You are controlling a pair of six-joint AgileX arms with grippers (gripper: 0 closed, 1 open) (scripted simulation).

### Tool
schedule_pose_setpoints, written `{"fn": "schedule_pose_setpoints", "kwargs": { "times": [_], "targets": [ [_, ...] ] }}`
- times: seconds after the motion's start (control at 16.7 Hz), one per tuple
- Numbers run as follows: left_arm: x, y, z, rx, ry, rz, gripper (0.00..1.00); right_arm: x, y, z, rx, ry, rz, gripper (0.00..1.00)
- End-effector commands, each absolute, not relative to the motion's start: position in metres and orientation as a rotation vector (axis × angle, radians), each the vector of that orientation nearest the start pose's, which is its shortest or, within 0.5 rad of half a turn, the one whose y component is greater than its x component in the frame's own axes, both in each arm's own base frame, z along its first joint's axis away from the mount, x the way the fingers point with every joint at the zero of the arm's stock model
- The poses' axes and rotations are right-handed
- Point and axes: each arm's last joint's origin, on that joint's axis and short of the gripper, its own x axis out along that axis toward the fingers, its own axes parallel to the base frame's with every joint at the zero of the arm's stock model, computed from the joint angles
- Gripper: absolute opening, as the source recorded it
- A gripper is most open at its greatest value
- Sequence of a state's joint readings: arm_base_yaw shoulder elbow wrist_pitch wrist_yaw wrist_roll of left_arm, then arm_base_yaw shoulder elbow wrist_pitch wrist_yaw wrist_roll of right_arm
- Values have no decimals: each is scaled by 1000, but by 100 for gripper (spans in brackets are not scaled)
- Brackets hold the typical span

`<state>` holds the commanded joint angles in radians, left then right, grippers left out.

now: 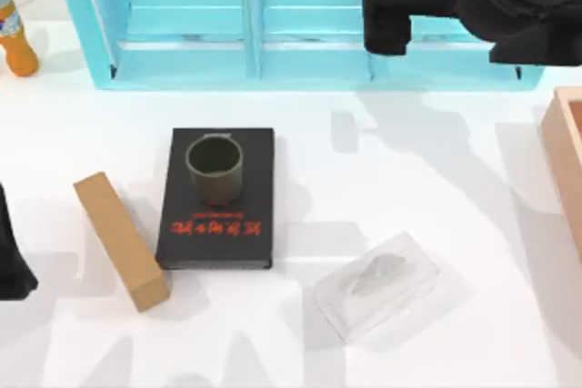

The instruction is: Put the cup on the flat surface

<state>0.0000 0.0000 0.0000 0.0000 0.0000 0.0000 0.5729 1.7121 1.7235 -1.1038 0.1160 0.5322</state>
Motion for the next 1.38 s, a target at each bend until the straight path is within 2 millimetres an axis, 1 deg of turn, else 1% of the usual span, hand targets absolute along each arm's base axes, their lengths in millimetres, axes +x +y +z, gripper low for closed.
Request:
{"fn": "schedule_pose_setpoints", "kwargs": {
  "times": [0.18,0.36,0.54,0.66,0.78,0.9,1.2,1.38],
  "targets": [
    [106,-1,160,0,0,0,100,320,252,328,73,1182,98,100],
    [106,-1,160,0,0,0,100,331,304,309,49,1233,65,100],
    [106,-1,160,0,0,0,100,331,344,285,31,1259,36,100],
    [106,-1,160,0,0,0,100,328,362,270,24,1266,20,100],
    [106,-1,160,0,0,0,100,325,374,258,18,1270,8,100],
    [106,-1,160,0,0,0,100,323,381,250,16,1272,0,100],
    [106,-1,160,0,0,0,100,322,383,248,15,1273,-2,100],
    [106,-1,160,0,0,0,100,326,382,244,14,1275,-6,100]
  ]
}}
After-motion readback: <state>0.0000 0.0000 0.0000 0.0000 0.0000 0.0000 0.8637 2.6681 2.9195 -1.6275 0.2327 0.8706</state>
